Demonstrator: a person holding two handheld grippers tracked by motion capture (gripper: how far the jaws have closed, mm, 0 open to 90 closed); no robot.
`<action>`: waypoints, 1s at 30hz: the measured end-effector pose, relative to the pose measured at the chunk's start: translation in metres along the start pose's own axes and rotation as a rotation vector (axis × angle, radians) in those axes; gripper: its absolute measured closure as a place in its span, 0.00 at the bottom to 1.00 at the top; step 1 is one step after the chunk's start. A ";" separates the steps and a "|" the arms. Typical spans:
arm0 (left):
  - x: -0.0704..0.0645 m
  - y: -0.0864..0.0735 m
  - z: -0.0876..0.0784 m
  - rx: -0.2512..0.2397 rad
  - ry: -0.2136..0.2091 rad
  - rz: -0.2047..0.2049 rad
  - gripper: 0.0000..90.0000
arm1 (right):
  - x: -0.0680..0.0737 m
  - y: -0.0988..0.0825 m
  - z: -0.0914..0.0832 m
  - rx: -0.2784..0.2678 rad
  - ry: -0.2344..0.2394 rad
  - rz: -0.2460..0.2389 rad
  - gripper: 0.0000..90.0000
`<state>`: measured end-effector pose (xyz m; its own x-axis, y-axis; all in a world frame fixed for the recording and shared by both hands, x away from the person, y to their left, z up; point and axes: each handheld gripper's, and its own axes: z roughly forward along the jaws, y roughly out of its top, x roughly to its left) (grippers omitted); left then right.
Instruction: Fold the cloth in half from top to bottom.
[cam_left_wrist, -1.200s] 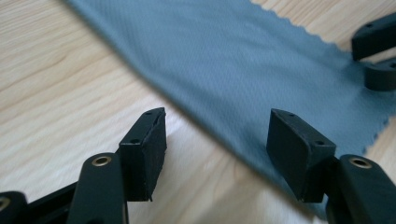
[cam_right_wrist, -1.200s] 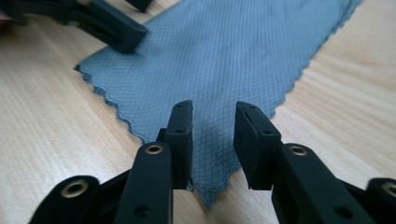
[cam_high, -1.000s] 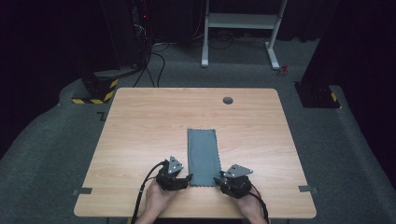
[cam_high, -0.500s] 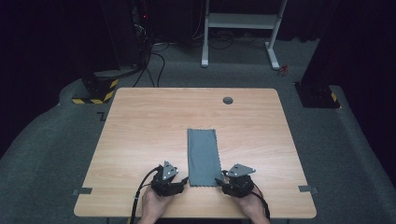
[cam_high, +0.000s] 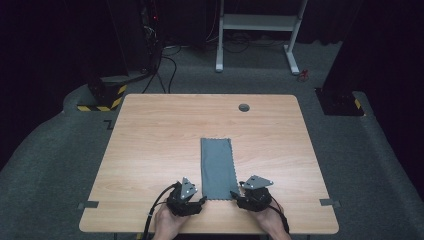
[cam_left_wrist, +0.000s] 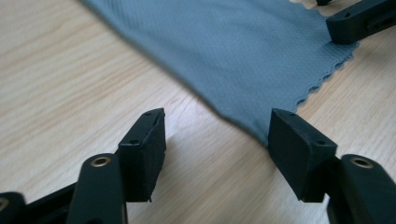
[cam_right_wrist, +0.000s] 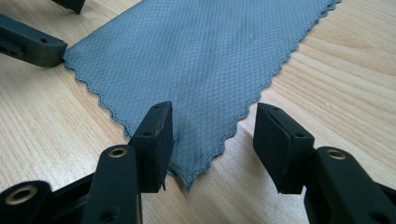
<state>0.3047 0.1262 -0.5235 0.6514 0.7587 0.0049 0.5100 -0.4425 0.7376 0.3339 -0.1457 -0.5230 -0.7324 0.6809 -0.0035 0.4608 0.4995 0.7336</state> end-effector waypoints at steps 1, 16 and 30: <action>0.002 -0.001 -0.001 0.001 -0.002 0.002 0.41 | -0.001 0.001 0.000 0.001 0.003 0.012 0.56; 0.049 0.048 0.022 -0.092 -0.021 -0.099 0.48 | -0.016 0.035 0.008 -0.077 -0.042 0.077 0.75; 0.069 0.087 0.084 -0.008 0.025 -0.068 0.50 | -0.036 0.063 0.057 0.009 -0.001 0.061 0.89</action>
<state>0.4412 0.1004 -0.5157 0.6008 0.7989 -0.0290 0.5481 -0.3852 0.7425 0.4179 -0.1089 -0.5153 -0.7024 0.7106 0.0406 0.5092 0.4618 0.7263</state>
